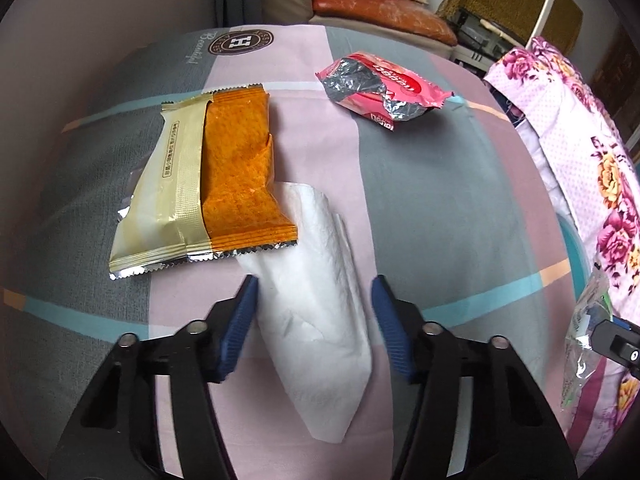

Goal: Collect trash
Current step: 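Grasp the green cookie packet with the right tool while the left tool grasps the white tissue, then carry the tissue and cookie packet over the teal wastebasket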

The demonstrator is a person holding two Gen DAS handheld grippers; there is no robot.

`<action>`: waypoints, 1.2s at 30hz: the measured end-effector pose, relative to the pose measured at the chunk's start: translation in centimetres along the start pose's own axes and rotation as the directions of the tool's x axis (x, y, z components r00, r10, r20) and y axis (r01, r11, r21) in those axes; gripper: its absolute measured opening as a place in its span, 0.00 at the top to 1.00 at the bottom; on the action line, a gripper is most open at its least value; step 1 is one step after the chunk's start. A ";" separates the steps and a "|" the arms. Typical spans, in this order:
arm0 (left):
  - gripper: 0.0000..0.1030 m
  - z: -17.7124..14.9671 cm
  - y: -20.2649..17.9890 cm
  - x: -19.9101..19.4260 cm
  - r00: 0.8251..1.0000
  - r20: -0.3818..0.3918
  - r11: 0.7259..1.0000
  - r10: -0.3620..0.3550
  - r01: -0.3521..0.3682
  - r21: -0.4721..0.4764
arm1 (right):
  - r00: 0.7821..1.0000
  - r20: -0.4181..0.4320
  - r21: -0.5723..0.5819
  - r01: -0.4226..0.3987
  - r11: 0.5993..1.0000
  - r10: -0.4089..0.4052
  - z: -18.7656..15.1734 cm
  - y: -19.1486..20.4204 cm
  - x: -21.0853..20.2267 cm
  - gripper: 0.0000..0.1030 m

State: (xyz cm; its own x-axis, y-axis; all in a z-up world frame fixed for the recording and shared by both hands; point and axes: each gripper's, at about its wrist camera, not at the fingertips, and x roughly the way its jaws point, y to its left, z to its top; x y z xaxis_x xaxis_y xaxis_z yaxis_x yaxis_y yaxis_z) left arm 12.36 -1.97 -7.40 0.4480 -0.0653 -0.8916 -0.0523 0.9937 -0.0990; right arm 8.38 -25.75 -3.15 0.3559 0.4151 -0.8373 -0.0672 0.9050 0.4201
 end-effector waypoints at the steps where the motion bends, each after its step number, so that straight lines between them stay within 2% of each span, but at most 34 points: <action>1: 0.54 0.0 0.1 0.0 1.000 0.000 1.000 0.005 -0.005 0.000 | 1.000 0.000 0.004 -0.001 1.000 0.001 0.0 -0.1 0.0 0.40; 4: 0.70 0.2 0.6 -0.1 1.000 -0.008 1.000 -0.006 0.006 -0.017 | 1.000 -0.002 0.011 -0.003 1.000 0.003 0.1 -0.2 -0.1 0.40; 5: 0.79 0.1 0.8 -0.3 1.000 -0.014 0.999 -0.022 0.022 -0.028 | 1.000 -0.002 0.011 -0.003 1.000 0.003 0.1 -0.2 -0.1 0.40; 6: 0.81 0.1 0.9 -0.6 0.999 -0.020 0.998 -0.047 0.046 -0.036 | 1.000 0.000 0.012 -0.003 1.000 0.003 0.0 -0.2 -0.1 0.40; 12: 0.81 -0.5 0.0 -2.9 0.994 -0.004 0.994 -0.108 0.108 0.000 | 1.000 0.013 0.022 -0.003 1.000 0.003 0.0 -0.5 -0.4 0.40; 18: 0.81 -0.9 -1.3 -4.3 0.990 0.002 0.990 -0.139 0.139 0.033 | 1.000 0.027 0.026 -0.009 1.000 0.009 -0.3 -0.5 -0.9 0.40; 26: 0.81 -1.8 -2.3 -5.3 0.979 -0.018 0.978 -0.202 0.203 0.054 | 0.999 0.049 0.035 -0.023 0.999 0.022 -0.8 -0.8 -1.7 0.40; 30: 0.81 -2.3 -2.9 -5.6 0.980 -0.026 0.975 -0.195 0.197 0.100 | 0.998 0.053 0.043 -0.032 0.999 0.030 -1.0 -1.0 -2.0 0.40; 34: 0.77 -2.7 -2.5 -4.3 0.984 -0.063 0.980 -0.168 0.173 0.097 | 0.997 0.063 0.038 -0.039 0.999 0.037 -1.4 -1.1 -2.5 0.40; 35: 0.67 -2.8 -2.4 -4.0 0.984 -0.073 0.981 -0.163 0.170 0.096 | 0.997 0.065 0.038 -0.040 0.998 0.038 -1.4 -1.2 -2.6 0.40; 36: 0.52 -2.9 -2.4 -3.6 0.984 -0.080 0.980 -0.162 0.170 0.104 | 0.997 0.069 0.039 -0.041 0.998 0.038 -1.5 -1.2 -2.7 0.40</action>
State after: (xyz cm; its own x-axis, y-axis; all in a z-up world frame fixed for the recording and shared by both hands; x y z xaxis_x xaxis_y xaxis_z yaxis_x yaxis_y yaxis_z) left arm 8.31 -4.39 -5.22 0.3773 -0.2324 -0.8965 0.1174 0.9722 -0.2026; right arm 6.12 -27.86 -1.90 0.4164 0.4420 -0.7945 -0.0455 0.8829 0.4673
